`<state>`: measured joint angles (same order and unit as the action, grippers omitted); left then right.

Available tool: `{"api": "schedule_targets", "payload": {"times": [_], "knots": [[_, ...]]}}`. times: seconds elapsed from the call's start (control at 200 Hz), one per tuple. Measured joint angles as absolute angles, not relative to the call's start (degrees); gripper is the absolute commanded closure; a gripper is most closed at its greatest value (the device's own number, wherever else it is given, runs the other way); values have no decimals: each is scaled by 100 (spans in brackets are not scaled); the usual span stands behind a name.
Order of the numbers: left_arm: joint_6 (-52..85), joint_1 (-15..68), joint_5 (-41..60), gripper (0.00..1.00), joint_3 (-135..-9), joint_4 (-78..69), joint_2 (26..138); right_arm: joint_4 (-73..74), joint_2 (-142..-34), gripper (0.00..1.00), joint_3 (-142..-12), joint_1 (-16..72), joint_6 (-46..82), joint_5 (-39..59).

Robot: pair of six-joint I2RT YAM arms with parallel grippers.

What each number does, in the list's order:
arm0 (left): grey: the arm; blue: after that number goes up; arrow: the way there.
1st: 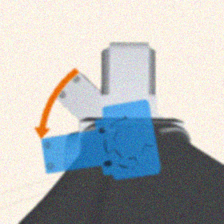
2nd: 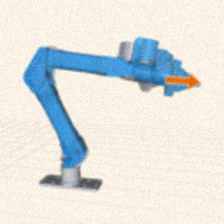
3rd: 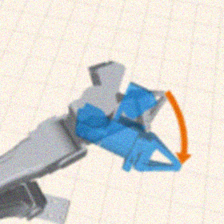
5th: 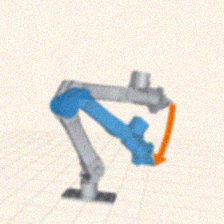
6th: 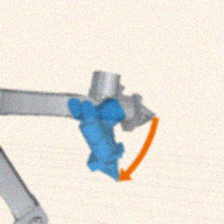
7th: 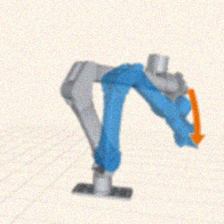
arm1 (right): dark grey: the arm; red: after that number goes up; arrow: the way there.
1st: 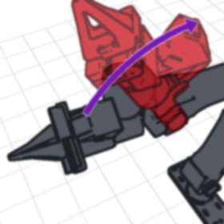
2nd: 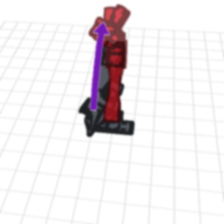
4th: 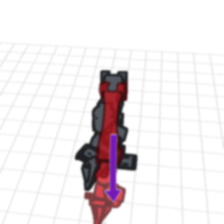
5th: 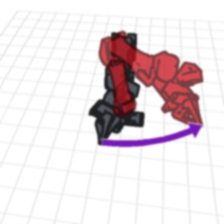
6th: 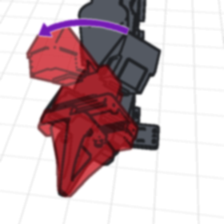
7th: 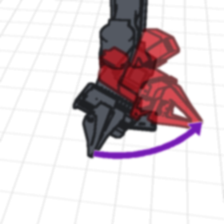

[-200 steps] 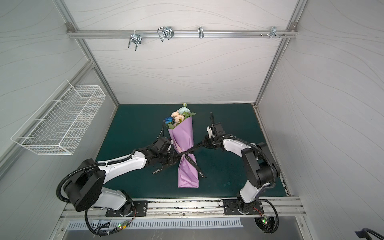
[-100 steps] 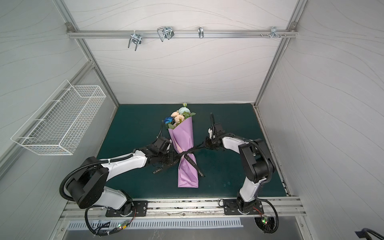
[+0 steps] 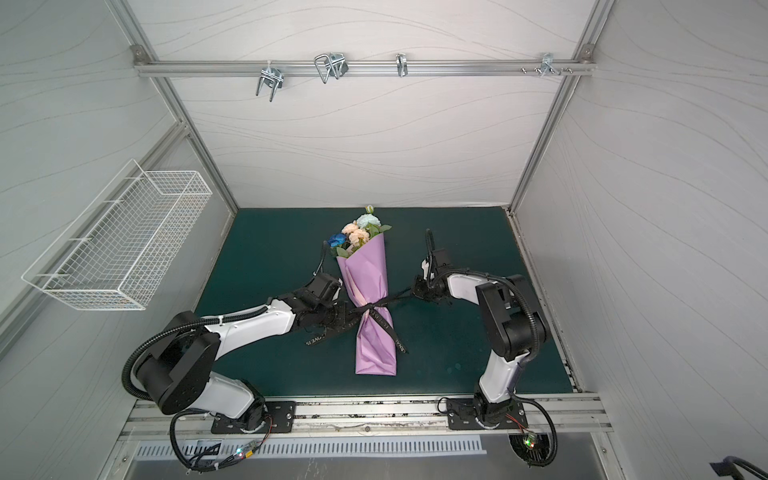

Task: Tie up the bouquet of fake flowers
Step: 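Release the ribbon and lift both grippers away from the bouquet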

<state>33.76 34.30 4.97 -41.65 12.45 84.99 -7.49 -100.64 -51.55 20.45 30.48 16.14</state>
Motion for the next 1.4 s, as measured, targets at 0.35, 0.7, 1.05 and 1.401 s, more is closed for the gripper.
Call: {"api": "schedule_targets", "payload": {"times": [0.35,0.7,1.05,1.401], "knots": [[3361,3319,572,68,-4167,1179,8525,-410,-9957,71,-4880,1863,3013,1938],[3144,3262,78,8,-4539,2040,6670,-915,-8009,32,-4453,1756,2788,1417],[2880,3260,-1968,2,-4672,3063,4764,-2058,-5876,12,-4344,1411,2639,711],[2307,2993,-4746,1,-3658,1968,4270,-2497,-4543,1,-4222,1188,2329,-1107]]}}
